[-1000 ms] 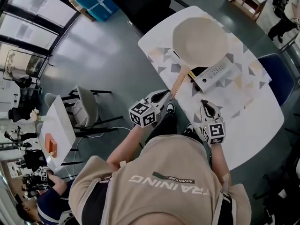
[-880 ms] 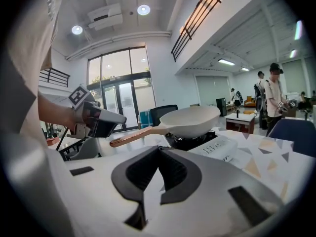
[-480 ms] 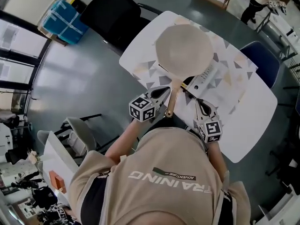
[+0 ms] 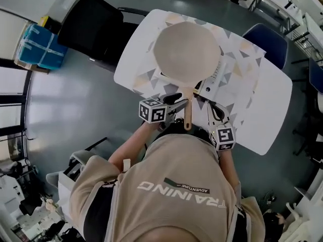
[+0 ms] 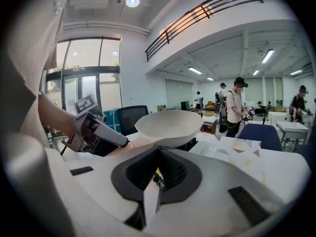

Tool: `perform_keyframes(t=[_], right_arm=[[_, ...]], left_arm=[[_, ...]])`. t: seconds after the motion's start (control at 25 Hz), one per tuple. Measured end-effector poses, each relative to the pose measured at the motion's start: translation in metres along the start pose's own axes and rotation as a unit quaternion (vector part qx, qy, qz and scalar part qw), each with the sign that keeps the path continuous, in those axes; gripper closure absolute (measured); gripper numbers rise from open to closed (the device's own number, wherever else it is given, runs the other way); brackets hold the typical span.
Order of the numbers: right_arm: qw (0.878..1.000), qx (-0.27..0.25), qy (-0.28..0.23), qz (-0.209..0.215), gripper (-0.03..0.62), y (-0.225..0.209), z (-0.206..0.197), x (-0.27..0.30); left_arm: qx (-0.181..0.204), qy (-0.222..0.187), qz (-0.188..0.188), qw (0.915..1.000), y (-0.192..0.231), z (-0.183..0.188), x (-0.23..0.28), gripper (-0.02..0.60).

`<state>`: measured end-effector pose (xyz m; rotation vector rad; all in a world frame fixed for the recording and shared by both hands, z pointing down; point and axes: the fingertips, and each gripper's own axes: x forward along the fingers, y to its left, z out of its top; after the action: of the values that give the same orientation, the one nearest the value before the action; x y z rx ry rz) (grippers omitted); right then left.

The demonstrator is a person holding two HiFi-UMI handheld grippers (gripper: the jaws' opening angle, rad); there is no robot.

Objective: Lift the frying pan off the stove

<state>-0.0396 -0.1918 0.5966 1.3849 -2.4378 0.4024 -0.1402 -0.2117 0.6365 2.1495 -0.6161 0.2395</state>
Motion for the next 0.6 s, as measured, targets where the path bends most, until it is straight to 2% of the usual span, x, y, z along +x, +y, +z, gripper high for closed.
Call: perform_keyframes(t=[0.16,0.32,0.6], right_arm=[[1.0,0.01,0.014,-0.023,0.589,0.0,-0.012,-0.011],[1.0,0.007,0.014,-0.026,0.589,-0.005,-0.013,-0.017],[1.0,0.001,0.013,-0.024,0.589,-0.009,-0.013,-0.028]], left_arm=[[-0.058,0.039,-0.055,0.996,-0.004,-0.01,0.015,0.351],[-0.124,0.073,-0.106,0.9839,-0.01,-0.019,0.027,0.348],[-0.209,0.07,-0.141,0.9653,-0.008,-0.007,0.056,0.334]])
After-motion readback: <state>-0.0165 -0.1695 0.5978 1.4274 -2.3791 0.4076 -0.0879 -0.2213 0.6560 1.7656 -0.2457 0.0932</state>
